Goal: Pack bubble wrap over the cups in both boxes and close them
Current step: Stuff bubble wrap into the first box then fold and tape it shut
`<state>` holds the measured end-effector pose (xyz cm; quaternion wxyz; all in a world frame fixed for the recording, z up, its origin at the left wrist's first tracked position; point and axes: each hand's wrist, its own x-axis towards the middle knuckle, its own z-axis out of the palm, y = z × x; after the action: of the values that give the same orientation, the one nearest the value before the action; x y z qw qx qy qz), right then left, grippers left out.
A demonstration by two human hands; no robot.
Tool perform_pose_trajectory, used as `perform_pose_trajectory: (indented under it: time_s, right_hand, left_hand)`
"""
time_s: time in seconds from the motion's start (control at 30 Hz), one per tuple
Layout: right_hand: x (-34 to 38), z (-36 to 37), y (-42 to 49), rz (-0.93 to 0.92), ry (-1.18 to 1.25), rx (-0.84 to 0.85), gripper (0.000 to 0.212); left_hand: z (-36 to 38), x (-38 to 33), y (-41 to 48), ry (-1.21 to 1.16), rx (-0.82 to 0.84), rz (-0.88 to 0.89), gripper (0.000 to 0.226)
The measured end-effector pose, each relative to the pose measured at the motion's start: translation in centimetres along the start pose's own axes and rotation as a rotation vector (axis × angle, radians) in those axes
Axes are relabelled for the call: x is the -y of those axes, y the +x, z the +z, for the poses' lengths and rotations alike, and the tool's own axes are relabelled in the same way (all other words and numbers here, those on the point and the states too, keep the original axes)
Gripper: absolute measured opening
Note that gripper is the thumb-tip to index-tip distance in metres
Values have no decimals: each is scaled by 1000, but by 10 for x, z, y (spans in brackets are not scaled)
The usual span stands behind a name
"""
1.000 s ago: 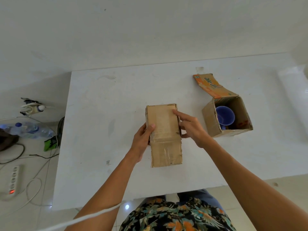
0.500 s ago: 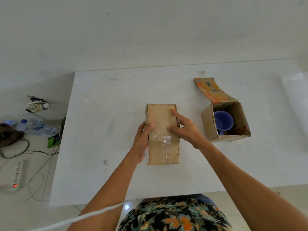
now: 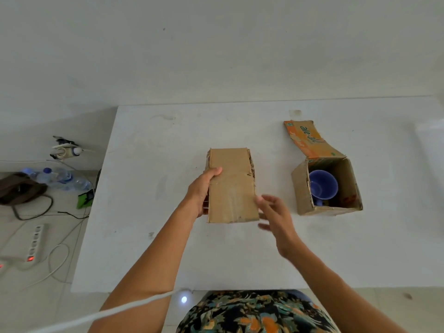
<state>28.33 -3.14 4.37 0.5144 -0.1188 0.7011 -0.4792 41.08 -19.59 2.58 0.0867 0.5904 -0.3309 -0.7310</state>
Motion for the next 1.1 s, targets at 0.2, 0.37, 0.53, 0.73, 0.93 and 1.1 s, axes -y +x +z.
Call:
perform_pose_trajectory:
  time_s: [0.2, 0.37, 0.53, 0.73, 0.93, 1.1]
  right_hand:
    - [-8, 13, -41, 155, 8, 194, 63]
    - [-10, 17, -43, 146, -58, 211, 33]
    - [-14, 20, -41, 139, 11, 215, 16]
    - [-21, 22, -34, 132, -35, 184, 15]
    - [-22, 25, -27, 86, -32, 152, 18]
    - [-24, 32, -11, 91, -40, 81, 14]
  left_hand:
    - [0, 2, 2, -3, -28, -10, 70]
    - [3, -4, -5, 3, -56, -11, 66]
    - [5, -10, -7, -3, -77, -22, 64]
    - [7, -18, -11, -10, -96, -72, 65]
    - [13, -27, -15, -7, -103, -98, 51]
    - [13, -36, -14, 17, -98, -143, 57]
